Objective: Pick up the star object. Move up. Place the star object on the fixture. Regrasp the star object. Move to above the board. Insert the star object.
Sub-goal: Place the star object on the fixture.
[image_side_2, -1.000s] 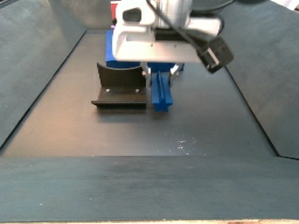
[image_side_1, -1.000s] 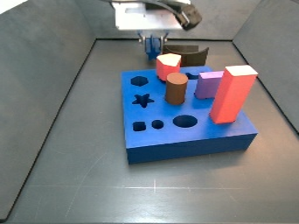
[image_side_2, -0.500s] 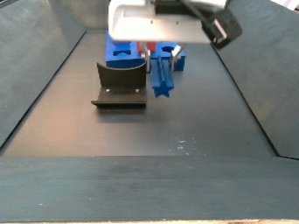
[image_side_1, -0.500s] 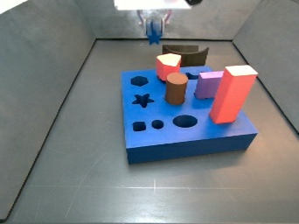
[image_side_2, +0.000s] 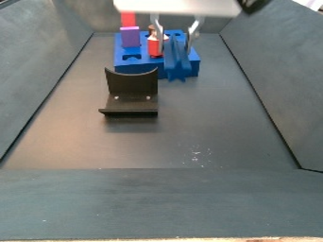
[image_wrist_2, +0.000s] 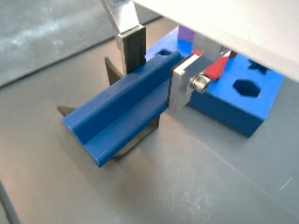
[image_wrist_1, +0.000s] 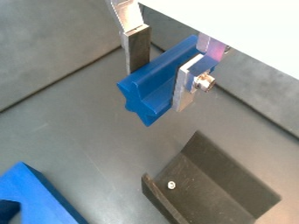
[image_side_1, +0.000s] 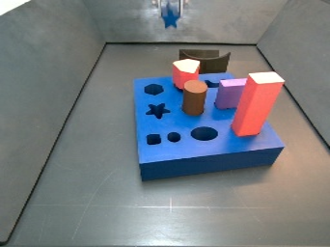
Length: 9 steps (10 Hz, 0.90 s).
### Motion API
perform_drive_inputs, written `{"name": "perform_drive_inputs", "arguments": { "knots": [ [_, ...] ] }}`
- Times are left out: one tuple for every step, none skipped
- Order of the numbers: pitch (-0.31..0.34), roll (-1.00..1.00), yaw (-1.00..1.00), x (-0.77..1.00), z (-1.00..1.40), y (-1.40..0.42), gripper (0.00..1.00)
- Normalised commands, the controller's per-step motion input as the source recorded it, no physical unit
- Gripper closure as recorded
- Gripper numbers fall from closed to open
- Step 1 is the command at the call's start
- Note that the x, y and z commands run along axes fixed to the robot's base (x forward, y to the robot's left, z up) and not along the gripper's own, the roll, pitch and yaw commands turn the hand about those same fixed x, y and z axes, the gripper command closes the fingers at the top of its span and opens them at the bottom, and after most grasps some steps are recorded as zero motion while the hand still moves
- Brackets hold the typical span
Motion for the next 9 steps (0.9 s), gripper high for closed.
{"name": "perform_drive_inputs", "arguments": {
  "knots": [
    [0.064,0.08,0.00,-0.01,0.48,0.01,1.00],
    [0.081,0.09,0.00,0.00,0.26,0.01,1.00],
    [0.074,0.44,-0.44,0.67,-0.40,-0.50,1.00],
    [0.073,0.43,-0.40,0.67,-0.46,-0.47,1.00],
    [0.056,0.35,-0.22,0.59,-0.30,-0.23,1.00],
    [0.055,0.28,-0.16,0.52,-0.19,-0.15,1.00],
    [0.064,0.18,-0.07,0.35,-0.07,-0.08,1.00],
    [0.075,0.15,-0.03,0.22,-0.04,-0.05,1.00],
    [-0.017,-1.00,0.10,0.93,0.41,0.15,1.00]
  ]
}}
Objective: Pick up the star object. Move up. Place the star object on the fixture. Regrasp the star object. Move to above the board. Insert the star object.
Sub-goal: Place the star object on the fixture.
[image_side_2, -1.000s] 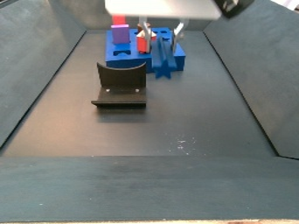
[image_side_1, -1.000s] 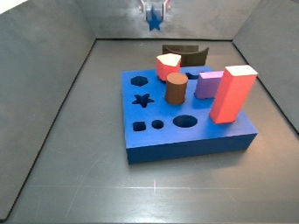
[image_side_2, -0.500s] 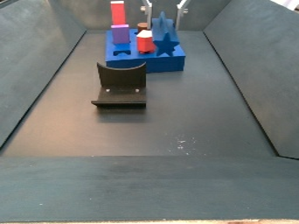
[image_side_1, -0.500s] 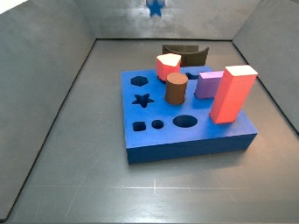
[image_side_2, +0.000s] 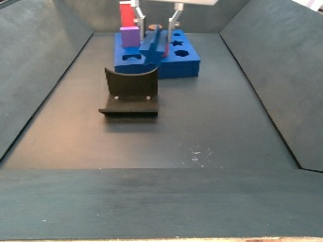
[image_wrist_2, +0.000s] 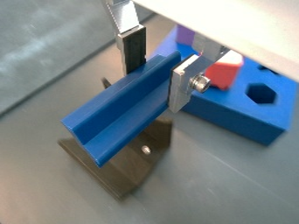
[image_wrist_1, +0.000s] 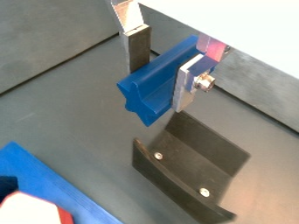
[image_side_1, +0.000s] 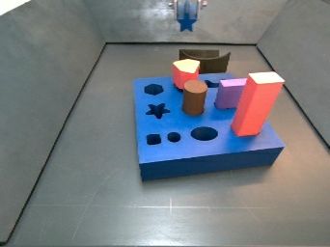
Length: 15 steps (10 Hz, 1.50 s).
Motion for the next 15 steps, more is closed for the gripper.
{"name": "perform_drive_inputs", "arguments": {
  "knots": [
    [-0.004,-1.00,0.10,0.78,0.39,0.15,1.00],
    [0.011,-1.00,0.08,0.68,0.29,0.15,1.00],
    [0.030,-1.00,0.07,0.54,0.11,0.09,1.00],
    [0.045,-1.00,0.06,0.46,0.05,0.06,1.00],
    [0.072,-1.00,0.05,0.37,0.04,0.06,1.00],
    [0.083,-1.00,0.04,0.32,0.02,0.05,1.00],
    [0.104,-1.00,0.02,0.22,0.00,0.05,1.00],
    [0.119,-1.00,0.00,0.15,-0.01,0.05,1.00],
    [0.133,-1.00,-0.02,0.08,-0.01,0.05,1.00],
    [0.129,-1.00,-0.06,0.05,0.00,0.05,1.00],
    [0.132,-0.92,-0.09,0.07,-0.02,0.04,1.00],
    [0.128,-0.81,-0.10,0.08,-0.02,0.05,1.00],
    [0.113,-0.60,-0.12,0.09,-0.02,0.05,1.00],
    [0.093,-0.44,-0.12,0.08,-0.02,0.05,1.00],
    [0.063,-0.26,-0.12,0.07,-0.01,0.03,1.00]
  ]
}}
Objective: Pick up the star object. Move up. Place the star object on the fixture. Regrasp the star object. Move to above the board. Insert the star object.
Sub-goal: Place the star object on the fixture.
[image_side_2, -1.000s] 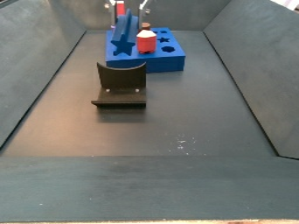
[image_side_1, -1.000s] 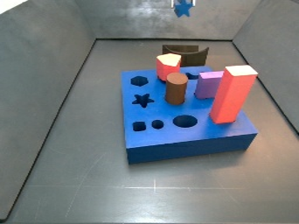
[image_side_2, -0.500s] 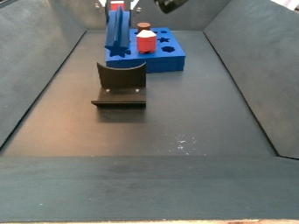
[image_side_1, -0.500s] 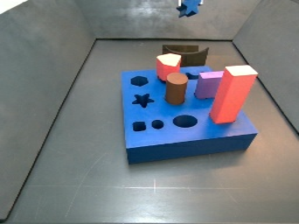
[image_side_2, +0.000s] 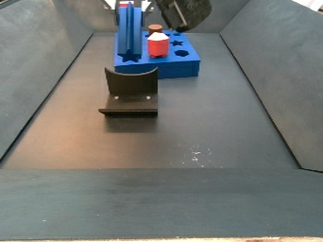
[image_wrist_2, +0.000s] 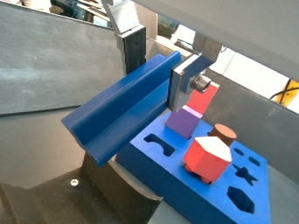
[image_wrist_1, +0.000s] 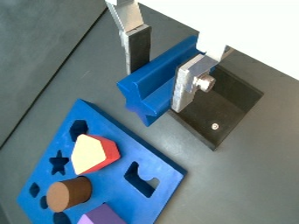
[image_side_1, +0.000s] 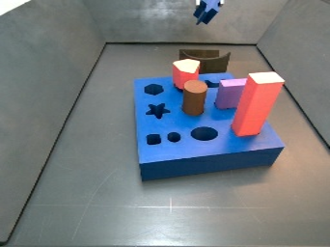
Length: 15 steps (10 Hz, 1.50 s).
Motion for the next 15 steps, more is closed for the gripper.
{"name": "perform_drive_inputs", "arguments": {
  "knots": [
    [0.046,-0.21,-0.12,0.06,-0.01,0.03,1.00],
    [0.237,-1.00,-0.02,0.12,-1.00,0.13,1.00],
    [0.233,-1.00,-0.03,0.13,-1.00,0.14,1.00],
    [0.257,-1.00,-0.09,0.14,-1.00,0.14,1.00],
    [0.249,-0.84,-0.14,0.16,-1.00,0.14,1.00],
    [0.210,-0.69,-0.18,0.16,-1.00,0.14,1.00],
    [0.162,-0.53,-0.21,0.16,-1.00,0.14,1.00],
    [0.106,-0.31,-0.22,0.17,-1.00,0.14,1.00],
    [0.063,-0.22,-0.22,0.18,-1.00,0.13,1.00],
    [0.032,-0.20,-0.21,0.18,-0.97,0.13,1.00],
    [-0.013,-0.19,-0.19,0.13,-0.71,0.10,1.00],
    [-0.028,-0.15,-0.16,0.10,-0.53,0.06,1.00],
    [-0.043,-0.14,-0.13,0.08,-0.51,0.03,1.00],
    [-0.048,-0.13,-0.11,0.08,-0.50,0.03,1.00],
    [-0.048,-0.13,-0.09,0.08,-0.50,0.02,1.00]
  ]
}}
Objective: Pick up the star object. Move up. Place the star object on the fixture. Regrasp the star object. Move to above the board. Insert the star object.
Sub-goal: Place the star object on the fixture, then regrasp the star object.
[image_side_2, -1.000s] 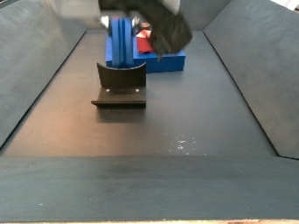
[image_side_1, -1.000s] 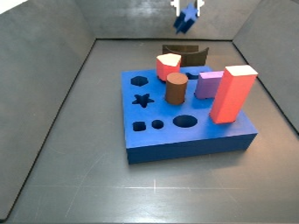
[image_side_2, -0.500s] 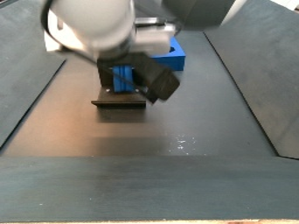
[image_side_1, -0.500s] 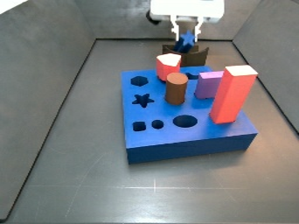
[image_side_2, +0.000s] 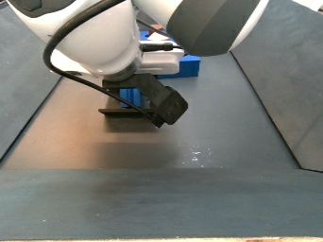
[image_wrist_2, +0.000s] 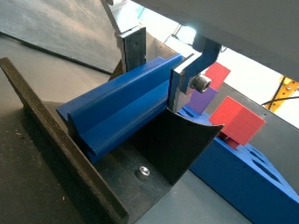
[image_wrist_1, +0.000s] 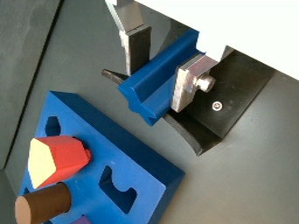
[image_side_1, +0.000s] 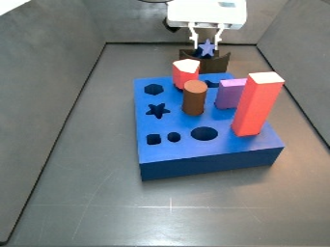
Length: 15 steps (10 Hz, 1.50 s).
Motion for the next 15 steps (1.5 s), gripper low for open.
{"name": "perform_drive_inputs", "arguments": {
  "knots": [
    [-0.048,-0.13,-0.07,0.08,-0.50,0.02,1.00],
    [0.000,0.00,0.00,0.00,0.00,0.00,0.00],
    [-0.033,0.02,0.04,0.00,1.00,0.00,0.00],
    [-0.031,0.02,0.05,0.00,1.00,0.00,0.00],
    [-0.005,0.03,0.06,-0.03,1.00,0.00,0.00],
    [0.016,0.04,0.06,-0.03,1.00,0.00,0.00],
    [0.035,0.05,0.06,-0.03,1.00,0.00,0.00],
    [0.082,0.05,0.04,-0.03,0.87,0.00,0.00],
    [0.100,0.05,0.04,-0.03,0.75,0.00,0.00],
    [0.124,0.04,0.01,-0.02,0.51,0.01,0.00],
    [0.124,0.04,-0.01,-0.02,0.33,0.01,0.00],
    [0.064,1.00,0.02,-0.11,0.67,-0.89,0.00],
    [0.063,1.00,0.02,-0.10,0.60,-0.89,0.00],
    [0.051,1.00,0.02,-0.11,0.45,-0.74,0.00],
    [0.043,1.00,0.02,-0.11,0.26,-0.58,0.00]
  ]
}}
